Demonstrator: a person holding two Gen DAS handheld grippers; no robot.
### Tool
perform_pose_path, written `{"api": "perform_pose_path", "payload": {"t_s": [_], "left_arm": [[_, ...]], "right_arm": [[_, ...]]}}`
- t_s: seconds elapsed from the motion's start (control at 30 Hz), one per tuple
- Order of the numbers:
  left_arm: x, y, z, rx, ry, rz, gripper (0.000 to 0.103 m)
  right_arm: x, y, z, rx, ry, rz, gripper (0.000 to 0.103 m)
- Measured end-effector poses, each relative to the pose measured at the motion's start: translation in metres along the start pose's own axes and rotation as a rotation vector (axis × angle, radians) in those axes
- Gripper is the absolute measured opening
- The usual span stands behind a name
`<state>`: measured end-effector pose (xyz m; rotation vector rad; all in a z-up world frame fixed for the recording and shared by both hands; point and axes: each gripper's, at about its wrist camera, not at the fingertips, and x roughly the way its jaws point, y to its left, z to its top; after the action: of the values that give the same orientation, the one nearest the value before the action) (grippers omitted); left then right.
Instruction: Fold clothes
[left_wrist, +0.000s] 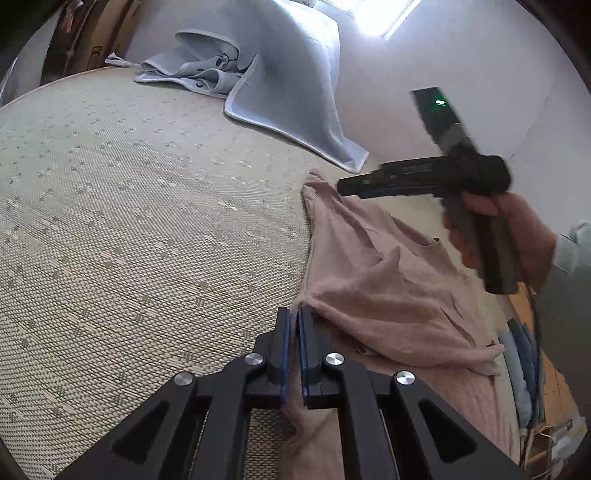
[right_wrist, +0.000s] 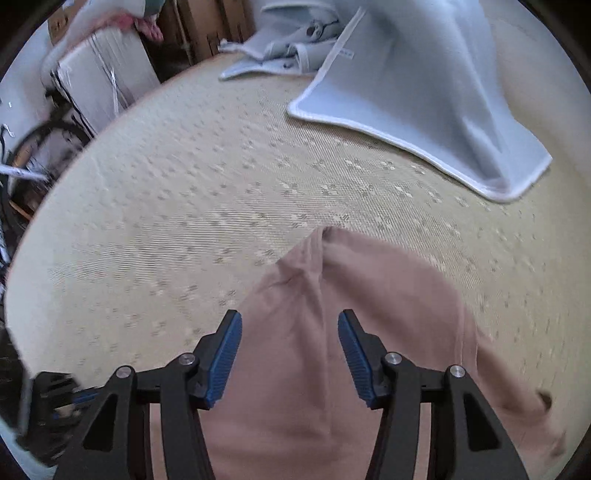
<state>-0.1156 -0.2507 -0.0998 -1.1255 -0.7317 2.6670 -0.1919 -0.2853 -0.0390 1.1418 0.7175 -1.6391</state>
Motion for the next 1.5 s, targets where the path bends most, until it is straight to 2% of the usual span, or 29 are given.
{"api": "perform_pose_path", "payload": {"t_s": [0.1,0.17,0.23,0.33,0.4,0.43,0.47,0.5,0.53,0.6,0.77,0.87,1.1,1.23,1.3,1.33,1.37,1.43,1.5], "left_arm": [[0.008,-0.003,0.000,0.011,0.044,0.008,0.005],[0.012,-0.004,0.000,0.012,0.061,0.005,0.013],[0.013,-0.006,0.000,0.018,0.062,-0.010,0.027],[0.013,-0.011,0.000,0.034,0.058,-0.011,0.034],[0.011,-0.013,0.003,0.030,0.053,-0.006,0.034],[0.010,-0.014,0.004,0.029,0.050,-0.004,0.034],[0.010,-0.013,0.006,0.022,0.047,-0.001,0.033],[0.009,-0.012,0.007,0.012,0.043,0.001,0.021],[0.009,-0.011,0.008,0.005,0.042,-0.003,0.010],[0.009,-0.009,0.009,-0.007,0.045,-0.019,0.007],[0.006,-0.010,0.008,-0.015,0.026,-0.010,0.005],[0.010,-0.009,0.007,-0.032,0.041,0.013,0.005],[0.014,-0.009,0.006,-0.051,0.053,0.032,0.005],[0.016,-0.009,0.007,-0.059,0.052,0.025,0.006],[0.010,-0.003,0.006,-0.055,0.054,0.027,0.008],[0.007,0.001,0.006,-0.055,0.055,0.025,0.008],[0.006,0.001,0.006,-0.057,0.056,0.021,0.008],[0.006,0.002,0.006,-0.062,0.058,0.010,0.008],[0.006,0.005,0.007,-0.079,0.061,-0.008,0.009]], "right_arm": [[0.019,-0.001,0.005,-0.035,0.023,-0.017,0.057],[0.025,-0.003,0.006,-0.036,0.026,-0.011,0.057],[0.025,-0.007,0.007,-0.011,0.012,0.006,0.057],[0.024,-0.018,0.009,0.044,-0.013,0.038,0.057],[0.025,-0.026,0.009,0.075,-0.020,0.060,0.057],[0.027,-0.028,0.008,0.082,-0.016,0.073,0.050],[0.029,-0.029,0.007,0.080,-0.006,0.082,0.035],[0.030,-0.029,0.005,0.075,0.003,0.084,0.029],[0.032,-0.027,0.004,0.066,0.013,0.081,0.018],[0.033,-0.024,0.007,0.051,0.001,0.060,0.001],[0.003,-0.009,0.031,0.010,-0.110,0.010,0.000],[0.009,0.012,0.045,-0.065,-0.093,-0.054,0.000],[0.051,0.043,0.053,-0.139,-0.054,-0.181,0.000],[0.067,0.055,0.055,-0.171,-0.031,-0.231,0.001],[0.064,0.054,0.057,-0.176,-0.014,-0.231,0.006],[0.056,0.053,0.058,-0.172,-0.021,-0.227,0.019],[0.046,0.050,0.058,-0.162,-0.041,-0.224,0.042],[0.022,0.045,0.059,-0.138,-0.081,-0.210,0.059],[-0.008,0.038,0.055,-0.113,-0.117,-0.187,0.062]]}}
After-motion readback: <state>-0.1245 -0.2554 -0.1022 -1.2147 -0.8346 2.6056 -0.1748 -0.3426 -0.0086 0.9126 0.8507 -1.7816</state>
